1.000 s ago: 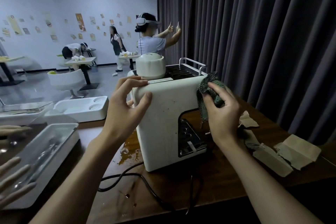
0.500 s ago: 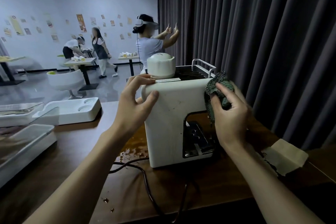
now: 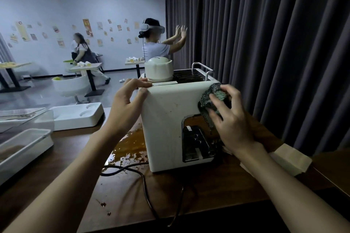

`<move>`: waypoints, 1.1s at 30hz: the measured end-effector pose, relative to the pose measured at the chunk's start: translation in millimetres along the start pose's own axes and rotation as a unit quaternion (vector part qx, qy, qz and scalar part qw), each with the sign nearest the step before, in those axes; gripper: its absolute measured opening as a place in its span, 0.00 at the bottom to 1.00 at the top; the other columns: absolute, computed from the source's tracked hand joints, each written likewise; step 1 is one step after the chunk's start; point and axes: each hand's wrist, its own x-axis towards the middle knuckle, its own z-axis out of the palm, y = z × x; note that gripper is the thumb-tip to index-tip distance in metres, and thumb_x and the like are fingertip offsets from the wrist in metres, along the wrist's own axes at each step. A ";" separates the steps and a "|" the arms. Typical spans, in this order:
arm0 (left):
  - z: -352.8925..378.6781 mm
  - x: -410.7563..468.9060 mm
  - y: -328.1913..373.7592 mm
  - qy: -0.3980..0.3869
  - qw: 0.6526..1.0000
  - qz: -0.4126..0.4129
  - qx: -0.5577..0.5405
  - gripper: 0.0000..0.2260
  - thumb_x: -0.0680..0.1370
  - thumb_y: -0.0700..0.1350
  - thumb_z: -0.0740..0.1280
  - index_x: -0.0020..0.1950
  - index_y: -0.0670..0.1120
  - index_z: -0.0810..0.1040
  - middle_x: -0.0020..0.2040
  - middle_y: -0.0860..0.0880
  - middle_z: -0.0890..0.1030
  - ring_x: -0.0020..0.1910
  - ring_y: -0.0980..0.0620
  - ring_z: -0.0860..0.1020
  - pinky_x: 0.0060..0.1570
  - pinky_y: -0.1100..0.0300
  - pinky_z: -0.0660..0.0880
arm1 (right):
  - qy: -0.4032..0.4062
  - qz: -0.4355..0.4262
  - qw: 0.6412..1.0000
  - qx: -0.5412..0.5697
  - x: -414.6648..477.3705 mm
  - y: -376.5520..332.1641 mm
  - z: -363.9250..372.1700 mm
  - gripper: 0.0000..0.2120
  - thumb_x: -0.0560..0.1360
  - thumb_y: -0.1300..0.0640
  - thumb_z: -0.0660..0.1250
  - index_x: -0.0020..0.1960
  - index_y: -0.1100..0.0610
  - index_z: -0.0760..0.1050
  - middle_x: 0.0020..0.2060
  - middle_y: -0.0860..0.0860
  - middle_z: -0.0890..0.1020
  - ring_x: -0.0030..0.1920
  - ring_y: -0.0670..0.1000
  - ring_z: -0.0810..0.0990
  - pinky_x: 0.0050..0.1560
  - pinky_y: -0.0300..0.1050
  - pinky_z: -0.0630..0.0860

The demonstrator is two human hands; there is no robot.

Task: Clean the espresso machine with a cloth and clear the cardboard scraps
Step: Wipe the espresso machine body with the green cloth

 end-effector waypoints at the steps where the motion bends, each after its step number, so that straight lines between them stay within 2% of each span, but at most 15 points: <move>1: -0.4 0.4 -0.1 -0.001 1.000 -0.001 0.001 0.12 0.83 0.43 0.62 0.51 0.60 0.80 0.63 0.55 0.80 0.67 0.61 0.74 0.70 0.51 0.71 | 0.004 0.000 1.000 0.000 5.0 0.2 -0.9 0.16 0.74 0.64 0.70 0.61 0.67 0.77 0.63 0.63 0.72 0.64 0.60 0.73 0.66 0.52 0.73; 5: -2.0 -0.3 -1.0 -0.005 1.000 0.009 0.002 0.12 0.83 0.44 0.62 0.51 0.61 0.79 0.63 0.52 0.79 0.67 0.60 0.74 0.70 0.51 0.70 | 0.041 0.006 0.999 0.008 6.7 -7.7 2.1 0.16 0.73 0.61 0.72 0.59 0.65 0.77 0.55 0.61 0.78 0.57 0.55 0.76 0.62 0.45 0.74; 8: -2.5 -0.7 -0.2 -0.013 1.000 0.015 0.010 0.11 0.84 0.45 0.62 0.51 0.61 0.78 0.63 0.52 0.79 0.66 0.62 0.74 0.68 0.57 0.69 | 0.030 0.007 1.000 0.008 -1.2 -10.4 6.8 0.17 0.72 0.59 0.73 0.59 0.58 0.72 0.52 0.62 0.77 0.50 0.56 0.77 0.50 0.48 0.78; 10: -3.6 -0.5 0.9 -0.018 1.000 0.019 0.013 0.10 0.83 0.45 0.62 0.52 0.60 0.78 0.62 0.53 0.79 0.65 0.66 0.73 0.66 0.63 0.68 | 0.032 0.020 0.999 0.011 -1.3 -13.5 9.0 0.15 0.72 0.60 0.74 0.56 0.60 0.75 0.53 0.62 0.76 0.49 0.57 0.77 0.47 0.50 0.80; 13: -4.5 -0.3 1.3 -0.023 0.999 0.021 0.019 0.09 0.83 0.45 0.62 0.52 0.59 0.78 0.61 0.54 0.78 0.64 0.69 0.73 0.62 0.71 0.67 | 0.057 0.063 0.996 0.031 0.6 -21.4 11.1 0.11 0.70 0.62 0.76 0.50 0.64 0.80 0.53 0.63 0.76 0.55 0.54 0.73 0.58 0.39 0.72; 15: -4.4 -0.7 1.0 -0.024 0.999 0.021 0.021 0.08 0.83 0.45 0.62 0.53 0.57 0.79 0.60 0.54 0.78 0.63 0.70 0.72 0.60 0.76 0.66 | 0.065 0.118 0.989 0.062 -0.1 -31.3 12.6 0.14 0.71 0.56 0.75 0.51 0.64 0.81 0.55 0.61 0.75 0.57 0.53 0.73 0.61 0.37 0.69; 17: -4.6 -1.0 0.8 -0.026 0.999 0.020 0.023 0.07 0.83 0.46 0.62 0.55 0.55 0.79 0.60 0.55 0.77 0.63 0.71 0.72 0.58 0.81 0.65 | 0.077 0.173 0.978 0.092 -0.7 -43.4 14.7 0.17 0.74 0.50 0.71 0.52 0.64 0.81 0.57 0.60 0.75 0.59 0.52 0.73 0.63 0.34 0.67; 19: -4.8 -1.2 1.0 -0.027 0.999 0.020 0.021 0.07 0.83 0.46 0.62 0.55 0.55 0.79 0.61 0.54 0.77 0.64 0.67 0.72 0.57 0.81 0.65 | 0.091 0.201 0.970 0.105 -0.5 -53.4 16.4 0.17 0.77 0.51 0.66 0.53 0.65 0.81 0.58 0.60 0.74 0.61 0.50 0.72 0.64 0.31 0.65; 22: -5.2 -1.7 1.3 -0.028 0.999 0.023 0.018 0.07 0.83 0.47 0.62 0.57 0.52 0.79 0.62 0.52 0.77 0.66 0.59 0.73 0.52 0.83 0.66 | 0.095 0.195 0.972 0.095 -1.4 -53.2 15.9 0.10 0.77 0.59 0.68 0.53 0.65 0.81 0.58 0.60 0.75 0.60 0.47 0.71 0.63 0.30 0.65; 24: -5.4 -2.1 2.0 -0.033 0.999 0.023 0.015 0.08 0.82 0.48 0.62 0.57 0.52 0.79 0.62 0.52 0.77 0.67 0.57 0.72 0.50 0.83 0.67 | 0.101 0.198 0.971 0.085 1.3 -45.8 12.5 0.08 0.76 0.62 0.69 0.53 0.64 0.81 0.56 0.59 0.76 0.58 0.45 0.71 0.61 0.29 0.66; 29: -6.6 -2.6 1.7 -0.036 0.999 0.022 0.009 0.08 0.83 0.47 0.62 0.57 0.51 0.80 0.62 0.51 0.77 0.65 0.60 0.73 0.49 0.84 0.66 | 0.141 0.213 0.965 0.059 15.5 -46.2 11.8 0.11 0.76 0.62 0.70 0.57 0.63 0.78 0.51 0.57 0.76 0.52 0.44 0.72 0.54 0.31 0.70; 31: -6.8 -2.7 1.5 -0.036 0.999 0.025 0.005 0.07 0.83 0.46 0.63 0.57 0.51 0.80 0.62 0.51 0.77 0.66 0.64 0.72 0.49 0.84 0.66 | 0.131 0.195 0.971 0.045 11.2 -53.7 18.3 0.10 0.75 0.60 0.70 0.55 0.63 0.80 0.51 0.59 0.75 0.53 0.46 0.73 0.56 0.29 0.69; 33: -6.9 -2.7 0.7 -0.035 0.999 0.029 0.002 0.07 0.83 0.45 0.63 0.57 0.50 0.80 0.62 0.50 0.77 0.67 0.62 0.72 0.50 0.83 0.66 | 0.118 0.194 0.972 0.055 4.5 -61.0 23.4 0.14 0.75 0.56 0.71 0.56 0.63 0.81 0.54 0.60 0.75 0.57 0.50 0.74 0.61 0.28 0.65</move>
